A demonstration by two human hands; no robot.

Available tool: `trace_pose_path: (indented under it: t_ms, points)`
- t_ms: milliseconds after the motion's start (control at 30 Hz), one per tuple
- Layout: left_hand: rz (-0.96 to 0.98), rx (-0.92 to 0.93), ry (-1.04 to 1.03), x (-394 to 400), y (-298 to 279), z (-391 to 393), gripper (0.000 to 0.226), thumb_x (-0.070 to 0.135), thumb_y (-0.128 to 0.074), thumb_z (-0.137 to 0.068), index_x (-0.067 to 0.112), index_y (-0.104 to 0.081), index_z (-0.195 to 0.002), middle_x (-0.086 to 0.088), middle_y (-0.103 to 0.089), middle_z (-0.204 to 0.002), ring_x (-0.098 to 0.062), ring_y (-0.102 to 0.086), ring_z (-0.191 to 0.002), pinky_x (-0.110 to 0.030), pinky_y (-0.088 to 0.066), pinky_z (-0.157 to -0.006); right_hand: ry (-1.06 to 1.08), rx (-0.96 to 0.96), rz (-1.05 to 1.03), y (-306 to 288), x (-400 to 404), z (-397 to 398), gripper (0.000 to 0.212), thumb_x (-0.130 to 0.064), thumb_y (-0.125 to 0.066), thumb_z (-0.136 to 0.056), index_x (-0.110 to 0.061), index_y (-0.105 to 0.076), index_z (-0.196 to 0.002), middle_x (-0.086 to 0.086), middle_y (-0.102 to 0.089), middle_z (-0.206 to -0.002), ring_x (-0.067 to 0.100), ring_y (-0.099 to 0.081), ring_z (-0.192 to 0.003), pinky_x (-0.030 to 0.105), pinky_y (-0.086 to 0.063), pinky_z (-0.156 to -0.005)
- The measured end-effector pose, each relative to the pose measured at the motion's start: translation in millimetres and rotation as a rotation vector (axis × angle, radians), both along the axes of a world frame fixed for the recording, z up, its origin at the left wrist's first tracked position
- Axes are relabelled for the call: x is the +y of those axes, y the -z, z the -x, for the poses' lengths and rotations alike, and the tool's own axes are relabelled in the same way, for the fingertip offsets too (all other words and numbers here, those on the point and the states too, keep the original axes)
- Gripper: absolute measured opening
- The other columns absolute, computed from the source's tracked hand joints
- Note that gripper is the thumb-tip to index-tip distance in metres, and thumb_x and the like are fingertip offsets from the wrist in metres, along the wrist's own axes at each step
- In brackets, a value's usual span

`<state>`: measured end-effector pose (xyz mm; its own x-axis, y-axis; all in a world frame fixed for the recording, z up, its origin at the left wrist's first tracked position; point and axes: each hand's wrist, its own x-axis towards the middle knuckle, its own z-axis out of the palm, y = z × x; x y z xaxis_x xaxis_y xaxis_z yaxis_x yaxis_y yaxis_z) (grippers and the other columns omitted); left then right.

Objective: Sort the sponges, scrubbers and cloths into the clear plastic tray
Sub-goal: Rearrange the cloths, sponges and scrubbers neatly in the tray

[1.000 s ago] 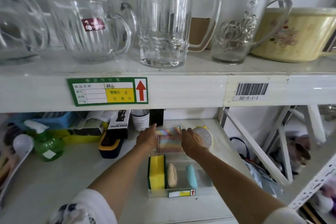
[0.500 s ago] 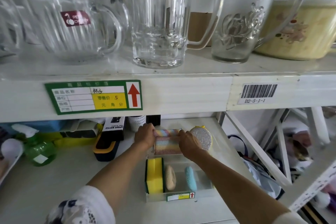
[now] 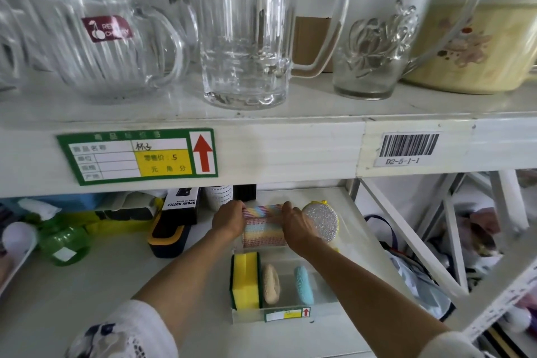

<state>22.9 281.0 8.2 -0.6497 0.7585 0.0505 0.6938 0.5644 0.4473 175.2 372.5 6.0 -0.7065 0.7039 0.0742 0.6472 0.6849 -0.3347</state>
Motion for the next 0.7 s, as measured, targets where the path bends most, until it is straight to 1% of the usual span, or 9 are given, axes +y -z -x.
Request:
trace_pose_path:
  t_ms: [100, 167, 200, 267, 367, 433, 500, 567, 700]
  points:
    - [0.015, 0.033, -0.029, 0, -4, -3, 0.030, 0.010, -0.047, -0.092, 0.010, -0.058, -0.120, -0.013, -0.058, -0.125, -0.029, -0.056, -0.114, -0.040, -0.050, -0.088, 0.013, 0.033, 0.021, 0, 1, -2, 0.033, 0.003, -0.044, -0.090, -0.007, -0.042, -0.121, 0.018, -0.056, -0.114, 0.039, -0.061, -0.098, 0.038, -0.042, -0.067]
    - [-0.045, 0.058, -0.049, 2, -8, -7, 0.037, 0.007, -0.044, -0.093, 0.011, -0.051, -0.130, -0.013, -0.052, -0.132, -0.029, -0.049, -0.123, -0.041, -0.046, -0.096, 0.012, 0.103, 0.005, -2, 4, -7, 0.030, -0.003, -0.047, -0.091, -0.008, -0.048, -0.121, 0.017, -0.056, -0.116, 0.039, -0.062, -0.098, 0.041, -0.049, -0.073]
    - [-0.107, 0.078, -0.042, 5, -11, -11, 0.038, 0.006, -0.044, -0.093, 0.011, -0.051, -0.130, -0.013, -0.052, -0.132, -0.029, -0.048, -0.124, -0.040, -0.045, -0.098, 0.015, 0.149, -0.015, -4, 8, -12, 0.028, -0.006, -0.048, -0.092, -0.009, -0.051, -0.120, 0.016, -0.056, -0.117, 0.039, -0.062, -0.097, 0.042, -0.051, -0.075]
    - [-0.242, 0.117, 0.017, 13, -16, -23, 0.033, 0.005, -0.047, -0.093, 0.010, -0.056, -0.124, -0.011, -0.056, -0.127, -0.028, -0.051, -0.120, -0.038, -0.046, -0.096, 0.069, 0.232, -0.047, -8, 19, -25, 0.027, -0.008, -0.049, -0.093, -0.009, -0.054, -0.119, 0.015, -0.056, -0.118, 0.038, -0.063, -0.095, 0.044, -0.053, -0.077]
    - [-0.351, 0.035, 0.152, 29, -21, -50, 0.029, 0.002, -0.048, -0.092, 0.008, -0.061, -0.118, -0.012, -0.061, -0.120, -0.027, -0.058, -0.112, -0.036, -0.048, -0.093, 0.235, 0.256, -0.047, -12, 39, -48, 0.030, -0.007, -0.044, -0.093, -0.010, -0.053, -0.121, 0.014, -0.052, -0.121, 0.037, -0.061, -0.096, 0.040, -0.049, -0.073]
    - [-0.315, -0.055, 0.239, 40, -23, -70, 0.032, 0.003, -0.047, -0.093, 0.009, -0.059, -0.123, -0.012, -0.062, -0.124, -0.026, -0.058, -0.116, -0.036, -0.048, -0.098, 0.310, 0.212, -0.055, -11, 51, -63, 0.031, -0.006, -0.044, -0.093, -0.009, -0.052, -0.122, 0.014, -0.051, -0.122, 0.035, -0.058, -0.101, 0.040, -0.047, -0.075]
    - [-0.239, -0.081, 0.307, 51, -20, -88, 0.035, 0.007, -0.046, -0.093, 0.010, -0.057, -0.126, -0.013, -0.061, -0.128, -0.029, -0.056, -0.119, -0.038, -0.046, -0.100, 0.339, 0.138, -0.061, -9, 58, -74, 0.028, -0.008, -0.044, -0.094, -0.007, -0.052, -0.120, 0.014, -0.051, -0.124, 0.033, -0.058, -0.105, 0.041, -0.048, -0.080]
    - [-0.164, -0.034, 0.316, 60, -16, -103, 0.036, 0.009, -0.048, -0.091, 0.008, -0.057, -0.126, -0.017, -0.062, -0.124, -0.034, -0.057, -0.115, -0.039, -0.047, -0.094, 0.338, 0.065, -0.056, -6, 61, -81, 0.024, -0.010, -0.045, -0.095, -0.005, -0.054, -0.116, 0.014, -0.052, -0.123, 0.033, -0.057, -0.106, 0.041, -0.047, -0.082]
    - [-0.074, 0.070, 0.231, 69, -5, -118, 0.029, 0.008, -0.047, -0.089, 0.003, -0.057, -0.116, -0.020, -0.066, -0.115, -0.037, -0.060, -0.107, -0.041, -0.047, -0.085, 0.294, -0.040, -0.086, -1, 60, -82, 0.026, -0.012, -0.047, -0.093, -0.006, -0.059, -0.115, 0.013, -0.054, -0.119, 0.031, -0.058, -0.105, 0.038, -0.046, -0.085]
